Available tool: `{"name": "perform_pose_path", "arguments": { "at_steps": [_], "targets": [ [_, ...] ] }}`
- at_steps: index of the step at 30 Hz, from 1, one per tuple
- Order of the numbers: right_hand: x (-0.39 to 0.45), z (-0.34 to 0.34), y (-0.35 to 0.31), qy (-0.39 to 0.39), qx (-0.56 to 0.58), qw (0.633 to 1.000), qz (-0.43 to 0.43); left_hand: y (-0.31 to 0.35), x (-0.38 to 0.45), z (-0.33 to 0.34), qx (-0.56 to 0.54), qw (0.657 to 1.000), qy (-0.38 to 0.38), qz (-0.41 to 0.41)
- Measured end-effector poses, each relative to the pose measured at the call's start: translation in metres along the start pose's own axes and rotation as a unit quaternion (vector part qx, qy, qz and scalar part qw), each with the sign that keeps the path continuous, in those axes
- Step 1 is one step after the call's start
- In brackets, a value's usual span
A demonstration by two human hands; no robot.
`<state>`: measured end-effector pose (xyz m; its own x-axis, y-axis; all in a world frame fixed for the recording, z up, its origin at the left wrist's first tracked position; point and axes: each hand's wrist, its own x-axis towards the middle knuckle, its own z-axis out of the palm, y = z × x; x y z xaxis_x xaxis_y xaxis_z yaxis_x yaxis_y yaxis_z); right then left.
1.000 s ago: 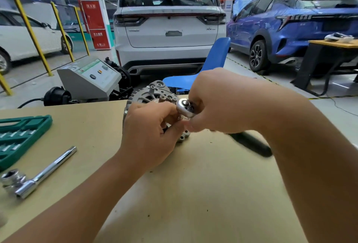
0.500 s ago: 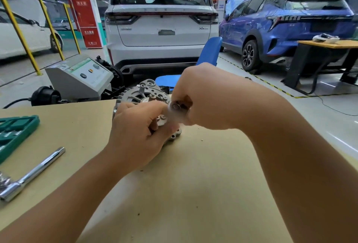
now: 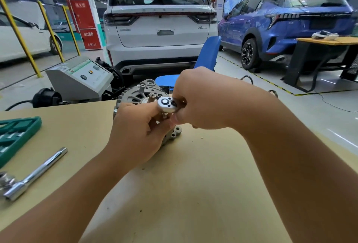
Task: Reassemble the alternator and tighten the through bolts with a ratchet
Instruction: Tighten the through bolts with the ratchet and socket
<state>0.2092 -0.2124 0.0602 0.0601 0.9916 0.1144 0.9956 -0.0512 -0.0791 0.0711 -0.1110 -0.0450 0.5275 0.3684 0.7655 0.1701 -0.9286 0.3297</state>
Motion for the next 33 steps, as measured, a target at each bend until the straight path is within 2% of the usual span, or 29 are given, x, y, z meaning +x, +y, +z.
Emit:
{"name": "perform_pose_path", "arguments": {
  "at_steps": [3,6,9,11,15,20,25,29,33],
  "targets": [
    [-0.004,-0.002,0.000,-0.013,-0.003,1.000,-0.001,0.004,0.002,0.005,0.004,1.000,0.024,-0.009],
    [-0.005,-0.003,0.001,-0.043,-0.010,0.999,-0.005,0.001,0.001,0.003,0.003,1.000,0.005,-0.007],
    [-0.002,0.001,0.000,0.001,-0.042,0.999,0.005,-0.002,0.000,-0.002,0.006,1.000,-0.025,-0.003],
    [-0.003,0.003,-0.002,0.030,-0.048,0.998,0.011,0.000,0.000,-0.001,-0.003,1.000,-0.013,-0.023],
    [-0.007,-0.002,-0.002,-0.011,-0.021,1.000,0.011,0.005,0.000,0.004,-0.008,0.999,0.018,-0.042],
    [-0.002,0.002,0.003,0.032,-0.071,0.997,0.013,0.005,-0.004,0.002,0.022,0.999,0.003,-0.042],
    [-0.006,-0.004,0.000,-0.026,-0.025,0.999,-0.002,0.007,-0.001,0.005,-0.012,0.999,0.030,-0.040],
    [-0.005,-0.003,-0.002,0.011,-0.058,0.998,-0.013,0.006,0.000,0.003,-0.004,0.999,0.025,-0.019],
    [-0.003,-0.005,-0.002,-0.018,-0.033,0.999,-0.004,0.002,-0.002,-0.001,-0.006,1.000,0.001,-0.007]
  ]
}}
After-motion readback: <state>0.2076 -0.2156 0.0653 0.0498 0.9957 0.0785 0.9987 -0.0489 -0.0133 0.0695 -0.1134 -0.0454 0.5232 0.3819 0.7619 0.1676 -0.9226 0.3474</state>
